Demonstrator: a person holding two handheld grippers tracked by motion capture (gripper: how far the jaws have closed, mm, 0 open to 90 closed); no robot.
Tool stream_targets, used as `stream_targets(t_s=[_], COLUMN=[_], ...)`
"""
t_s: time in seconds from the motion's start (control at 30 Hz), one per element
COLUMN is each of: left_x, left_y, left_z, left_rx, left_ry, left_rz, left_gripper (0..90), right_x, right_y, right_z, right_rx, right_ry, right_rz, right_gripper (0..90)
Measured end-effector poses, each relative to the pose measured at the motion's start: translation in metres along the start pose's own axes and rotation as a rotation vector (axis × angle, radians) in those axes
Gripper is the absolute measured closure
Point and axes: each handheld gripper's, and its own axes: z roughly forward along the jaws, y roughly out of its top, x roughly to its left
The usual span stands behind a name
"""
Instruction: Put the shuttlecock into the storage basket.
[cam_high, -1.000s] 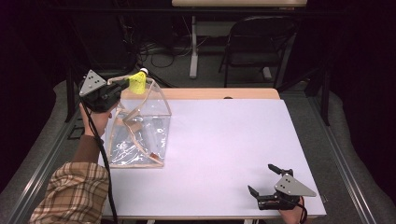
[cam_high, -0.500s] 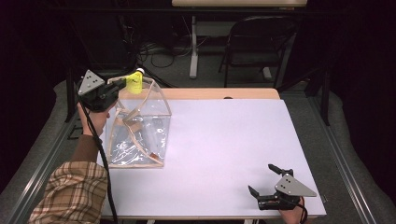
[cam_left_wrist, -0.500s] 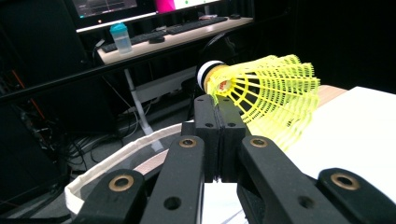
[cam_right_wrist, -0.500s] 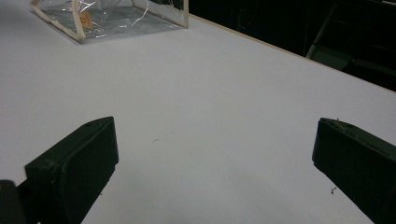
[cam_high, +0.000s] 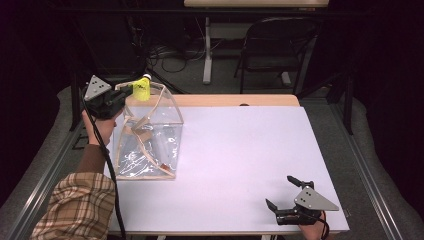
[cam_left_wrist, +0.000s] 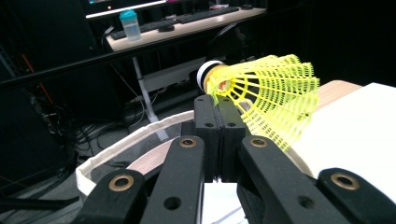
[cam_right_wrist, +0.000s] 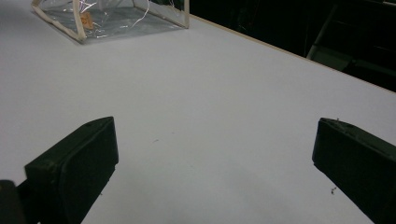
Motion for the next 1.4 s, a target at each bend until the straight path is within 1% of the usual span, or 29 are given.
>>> stream_targets(t_s=[0.23,0.33,0.4,0.53,0.87,1.13,1.4], left_x=[0.001,0.001,0.001,0.001,0.003,0.004,0.003], left_y=[-0.002,-0.002,-0.003,-0.004,-0.007,-0.009,-0.011], left_z=[0.004,0.005,0.006,0.008,0.011,0.013,0.016], left_rx=[0.014,0.026,0.032,0.04,0.066,0.095,0.125], left_ry=[0.001,0.001,-0.004,-0.002,-0.01,-0.026,-0.027], left_rz=[-0.012,-0.005,-0.008,-0.01,-0.027,-0.031,-0.029], left_gripper=[89.8,89.8,89.8,89.8,89.8,89.8,89.7], right_x=[0.0,0.0,0.0,0.0,0.0,0.0,0.0], right_y=[0.0,0.0,0.0,0.0,0.0,0.0,0.0], right_z=[0.0,0.0,0.0,-0.001,-0.001,-0.001,-0.001], right_rx=[-0.003,0.001,-0.002,0.001,-0.002,0.0,0.0], right_ry=[-0.001,0.0,0.0,-0.001,-0.003,-0.004,-0.003], right_rz=[-0.001,-0.001,-0.001,-0.002,-0.003,-0.003,-0.003], right_gripper=[0.0,0.0,0.0,0.0,0.0,0.0,0.0])
